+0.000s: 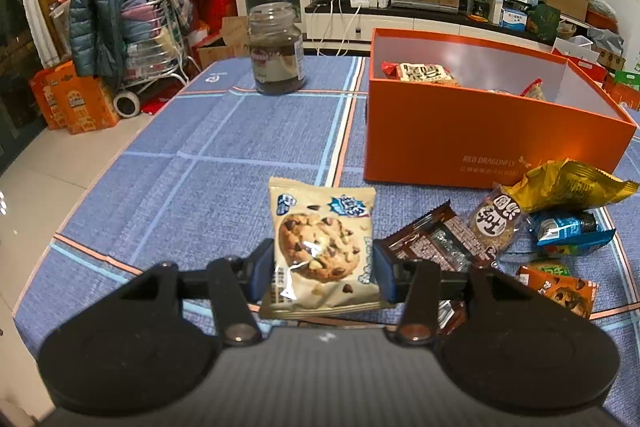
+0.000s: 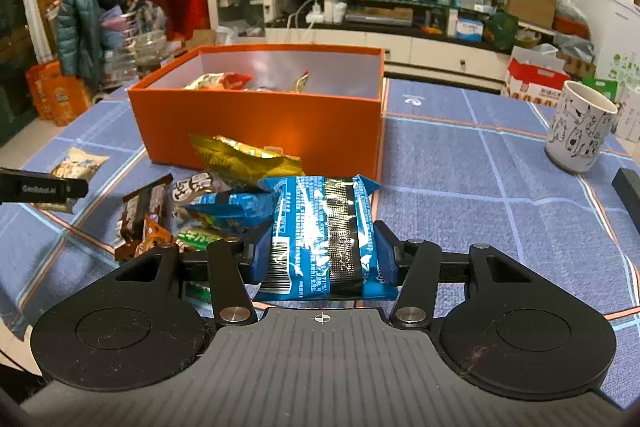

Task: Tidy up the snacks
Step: 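Lift both held packets up and carry them over the orange box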

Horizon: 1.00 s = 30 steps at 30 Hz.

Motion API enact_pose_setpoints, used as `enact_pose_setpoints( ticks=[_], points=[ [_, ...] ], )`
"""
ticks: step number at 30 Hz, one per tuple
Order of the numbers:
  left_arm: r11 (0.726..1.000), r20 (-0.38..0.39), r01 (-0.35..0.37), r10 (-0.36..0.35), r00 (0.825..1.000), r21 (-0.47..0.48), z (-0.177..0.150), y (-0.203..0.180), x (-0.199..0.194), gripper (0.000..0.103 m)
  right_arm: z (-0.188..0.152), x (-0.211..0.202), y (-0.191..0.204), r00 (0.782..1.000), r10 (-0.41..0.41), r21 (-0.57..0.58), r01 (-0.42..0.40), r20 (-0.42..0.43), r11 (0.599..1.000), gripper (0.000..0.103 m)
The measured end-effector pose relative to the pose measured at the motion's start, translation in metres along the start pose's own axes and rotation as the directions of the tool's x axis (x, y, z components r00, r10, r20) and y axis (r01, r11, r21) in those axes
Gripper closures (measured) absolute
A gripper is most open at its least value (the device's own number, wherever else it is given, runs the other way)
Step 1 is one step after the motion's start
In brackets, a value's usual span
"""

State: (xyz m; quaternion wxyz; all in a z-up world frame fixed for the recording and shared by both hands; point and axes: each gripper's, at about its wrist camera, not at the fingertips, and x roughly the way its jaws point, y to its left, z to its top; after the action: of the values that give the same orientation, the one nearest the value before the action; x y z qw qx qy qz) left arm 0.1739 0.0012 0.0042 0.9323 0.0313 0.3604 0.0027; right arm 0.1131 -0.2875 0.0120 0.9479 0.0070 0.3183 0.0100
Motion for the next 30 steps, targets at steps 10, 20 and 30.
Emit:
enact_pose_setpoints(
  ticks=[10,20,30],
  points=[
    [1.000,0.045,-0.011,0.010,0.999,0.026,0.008,-0.014,-0.012,0.053,0.011,-0.010,-0.002,0.999,-0.009,0.018,0.009,0.049,1.000,0.065],
    [0.999,0.068,0.036,-0.036,0.997,0.009,0.019,-0.034,-0.022,0.053,0.050,-0.019,0.027,0.992,0.010,0.032,-0.014,0.124,0.999,0.065],
    [1.000,0.100,0.024,-0.026,0.995,0.016,0.026,-0.035,-0.029,0.053,0.065,-0.005,0.043,0.997,0.006,0.052,-0.010,0.083,0.999,0.065]
  ],
)
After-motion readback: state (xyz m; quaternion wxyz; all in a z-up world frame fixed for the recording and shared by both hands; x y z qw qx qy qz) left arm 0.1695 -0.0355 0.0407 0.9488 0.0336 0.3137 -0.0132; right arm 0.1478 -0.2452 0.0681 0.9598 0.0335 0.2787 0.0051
